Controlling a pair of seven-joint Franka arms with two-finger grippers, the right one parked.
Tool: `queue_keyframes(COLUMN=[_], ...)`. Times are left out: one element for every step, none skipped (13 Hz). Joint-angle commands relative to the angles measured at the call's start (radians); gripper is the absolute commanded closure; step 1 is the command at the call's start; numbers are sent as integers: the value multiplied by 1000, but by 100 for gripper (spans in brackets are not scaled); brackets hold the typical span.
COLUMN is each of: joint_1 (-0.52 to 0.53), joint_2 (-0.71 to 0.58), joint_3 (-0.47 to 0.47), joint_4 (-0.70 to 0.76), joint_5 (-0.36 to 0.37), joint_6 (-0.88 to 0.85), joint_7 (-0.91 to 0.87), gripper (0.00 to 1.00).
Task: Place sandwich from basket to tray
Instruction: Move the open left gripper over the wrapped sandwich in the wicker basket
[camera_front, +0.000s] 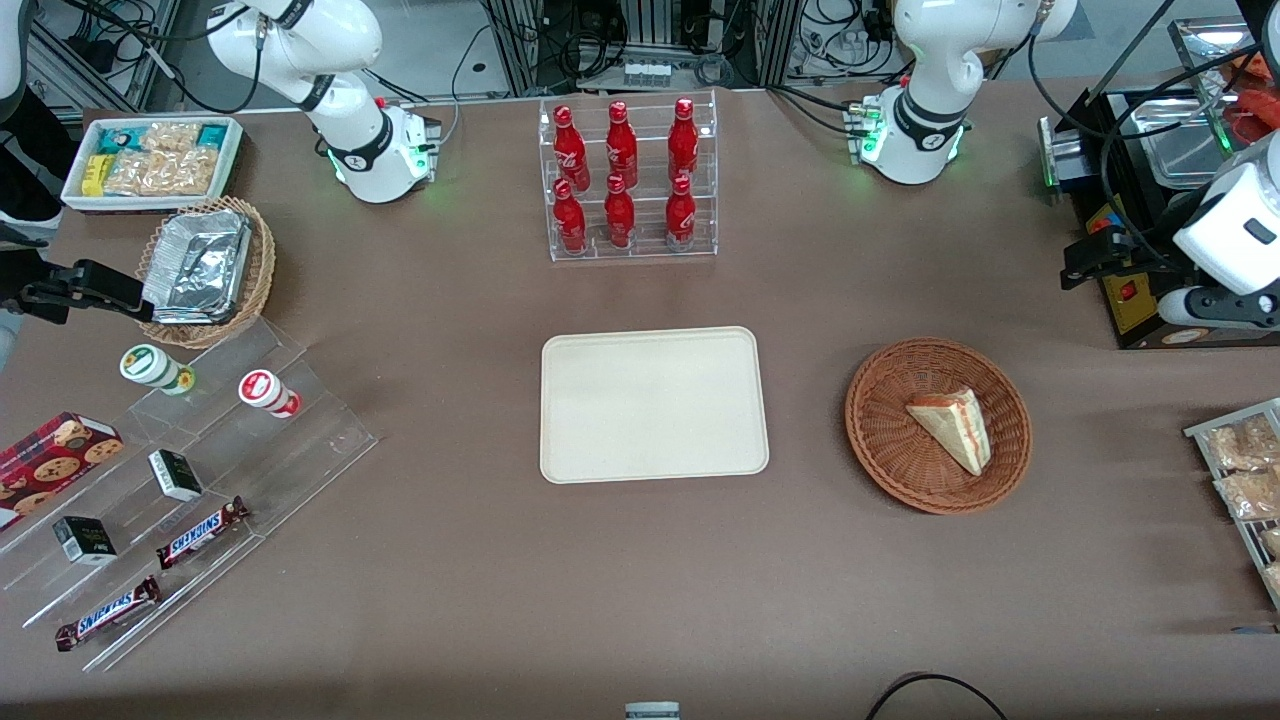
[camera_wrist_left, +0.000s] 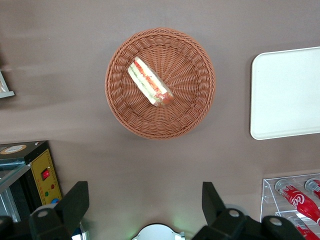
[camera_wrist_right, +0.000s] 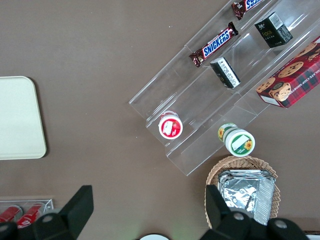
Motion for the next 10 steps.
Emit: queue_keyframes(joint_1=[10, 10, 10, 10, 10, 9, 7, 3, 3, 3], joint_2=[-1, -4, 0, 6, 9, 9, 8, 8, 5, -4], joint_3=[-4, -3, -3, -4, -4, -4, -4, -6, -7, -7], joint_4=[17, 11, 3, -3, -20, -49, -81, -116, -156, -202], joint_5=[3, 3, 6, 8, 8, 8, 8, 11, 11, 11], joint_6=[-5, -8, -7, -4, -4, 6, 22, 47, 79, 119], joint_7=[22, 20, 22, 22, 22, 22, 22, 22, 22, 20], gripper=[0, 0, 0, 0, 0, 0, 0, 0, 0, 0])
